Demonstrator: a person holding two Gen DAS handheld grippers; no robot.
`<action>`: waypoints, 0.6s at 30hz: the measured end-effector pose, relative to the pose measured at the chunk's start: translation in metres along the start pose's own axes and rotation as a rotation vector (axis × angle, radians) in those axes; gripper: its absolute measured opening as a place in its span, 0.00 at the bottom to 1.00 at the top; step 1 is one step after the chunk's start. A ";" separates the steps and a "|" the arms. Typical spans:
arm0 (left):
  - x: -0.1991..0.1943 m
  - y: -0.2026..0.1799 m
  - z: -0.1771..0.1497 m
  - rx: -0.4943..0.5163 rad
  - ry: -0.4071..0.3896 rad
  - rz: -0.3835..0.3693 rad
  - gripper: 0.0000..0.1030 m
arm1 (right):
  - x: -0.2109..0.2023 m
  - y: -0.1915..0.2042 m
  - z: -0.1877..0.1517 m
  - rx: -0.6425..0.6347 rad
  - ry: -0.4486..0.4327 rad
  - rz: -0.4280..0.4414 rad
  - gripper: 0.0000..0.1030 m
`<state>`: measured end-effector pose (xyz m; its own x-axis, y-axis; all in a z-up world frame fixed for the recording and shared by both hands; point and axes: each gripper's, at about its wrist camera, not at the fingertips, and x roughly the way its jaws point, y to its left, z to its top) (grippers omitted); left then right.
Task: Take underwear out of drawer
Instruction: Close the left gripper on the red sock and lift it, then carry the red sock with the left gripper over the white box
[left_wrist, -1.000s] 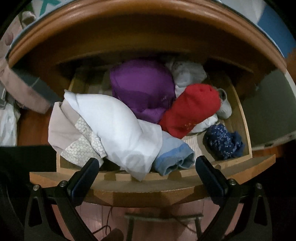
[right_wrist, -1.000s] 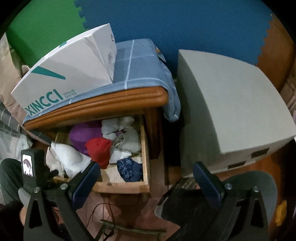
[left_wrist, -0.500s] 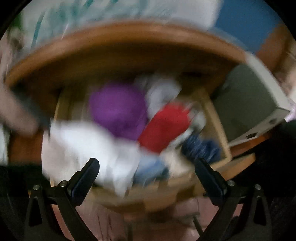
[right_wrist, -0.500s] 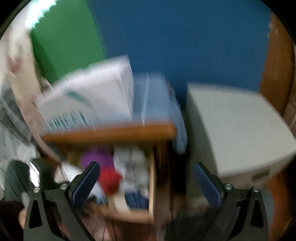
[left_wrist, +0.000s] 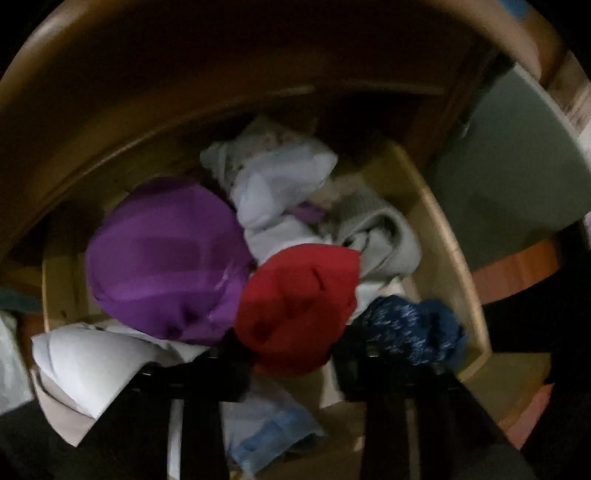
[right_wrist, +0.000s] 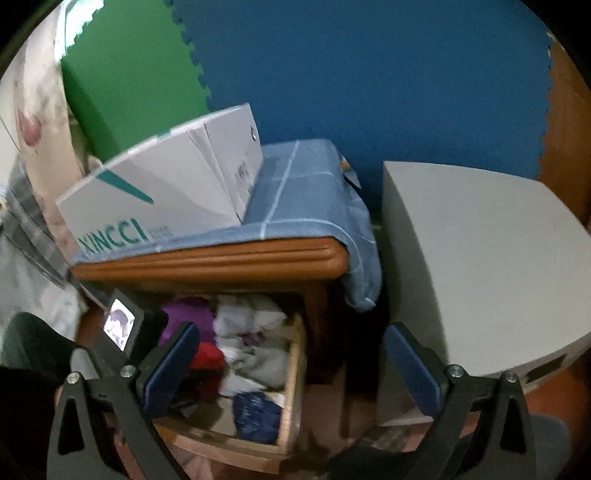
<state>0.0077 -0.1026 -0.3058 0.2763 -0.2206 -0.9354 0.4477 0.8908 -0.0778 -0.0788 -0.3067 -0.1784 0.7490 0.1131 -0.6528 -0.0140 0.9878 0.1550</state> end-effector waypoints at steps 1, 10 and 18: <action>-0.006 -0.002 -0.002 0.014 -0.017 -0.003 0.26 | 0.001 -0.002 -0.002 0.002 0.009 0.005 1.00; -0.100 -0.005 -0.022 0.028 -0.191 0.042 0.25 | 0.035 0.027 -0.020 -0.150 0.151 -0.072 1.00; -0.210 0.002 -0.020 0.007 -0.427 0.130 0.25 | 0.037 0.044 -0.026 -0.260 0.165 -0.087 1.00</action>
<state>-0.0663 -0.0464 -0.1159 0.6564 -0.2520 -0.7111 0.3908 0.9198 0.0349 -0.0694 -0.2561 -0.2149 0.6377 0.0222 -0.7699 -0.1393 0.9864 -0.0870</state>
